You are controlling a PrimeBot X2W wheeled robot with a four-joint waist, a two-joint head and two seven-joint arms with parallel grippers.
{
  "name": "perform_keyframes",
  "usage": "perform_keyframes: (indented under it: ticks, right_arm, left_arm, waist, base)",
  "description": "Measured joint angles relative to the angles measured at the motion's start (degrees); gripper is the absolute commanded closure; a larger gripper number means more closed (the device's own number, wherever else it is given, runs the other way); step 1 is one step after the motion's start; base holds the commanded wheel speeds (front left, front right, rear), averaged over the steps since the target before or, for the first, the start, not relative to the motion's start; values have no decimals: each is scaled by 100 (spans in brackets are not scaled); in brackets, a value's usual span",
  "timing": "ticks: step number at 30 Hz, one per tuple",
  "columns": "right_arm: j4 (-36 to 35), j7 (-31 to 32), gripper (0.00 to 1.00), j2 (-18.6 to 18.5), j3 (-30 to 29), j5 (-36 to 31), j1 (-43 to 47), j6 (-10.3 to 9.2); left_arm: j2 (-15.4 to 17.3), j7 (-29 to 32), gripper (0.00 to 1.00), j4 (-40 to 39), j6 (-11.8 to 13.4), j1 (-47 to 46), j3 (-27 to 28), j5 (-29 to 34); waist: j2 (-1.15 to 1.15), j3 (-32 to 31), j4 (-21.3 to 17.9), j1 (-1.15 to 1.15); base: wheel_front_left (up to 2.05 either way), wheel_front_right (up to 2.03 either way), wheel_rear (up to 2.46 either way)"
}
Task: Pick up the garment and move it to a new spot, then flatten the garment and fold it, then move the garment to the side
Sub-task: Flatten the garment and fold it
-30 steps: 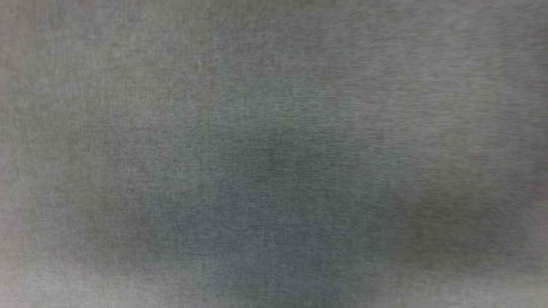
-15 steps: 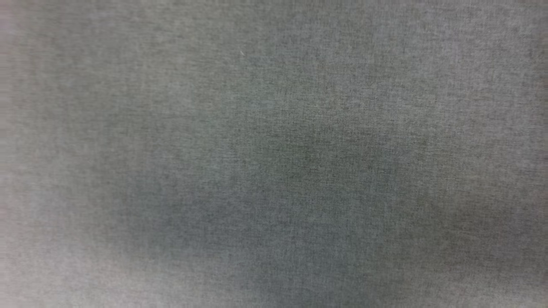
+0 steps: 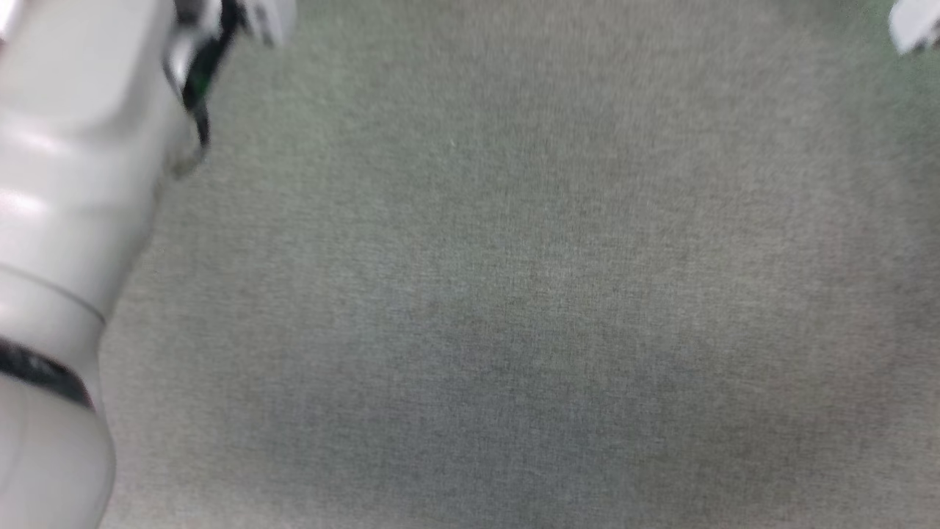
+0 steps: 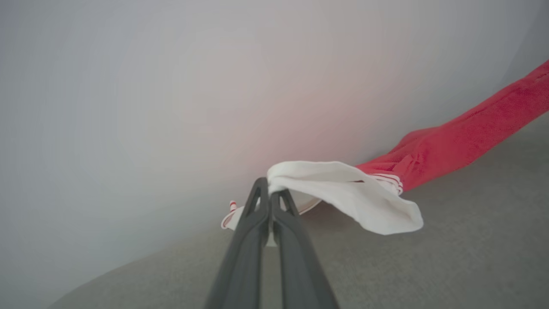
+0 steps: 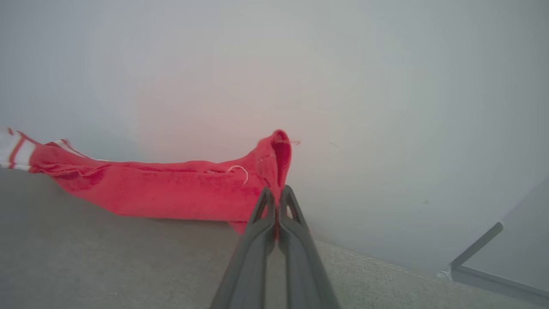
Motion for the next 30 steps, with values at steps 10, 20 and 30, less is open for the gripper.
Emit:
perform_keyframes:
  ticks: [10, 20, 30]
  right_arm:
    - [-1298, 85, 100, -945, 711, 937, 1949, 0]
    - [-2048, -97, 100, -1547, 666, 1312, 3702, 1]
    - [-2654, -275, 100, -1670, 269, 1222, 5282, 1]
  left_arm:
    - [555, 192, 100, -975, 138, 2126, -270, -416]
    - [1819, 1033, 100, -3676, 1467, 4237, -427, -905]
    - [3209, 1724, 100, -6804, 3593, 6023, -427, -1649]
  waist:
    - [0, -1096, 55, 0]
    - [0, -1928, 122, 0]
    - [0, -2246, 160, 0]
  base:
    - [0, 0, 0]
    - [0, 0, 0]
    - [0, 0, 0]
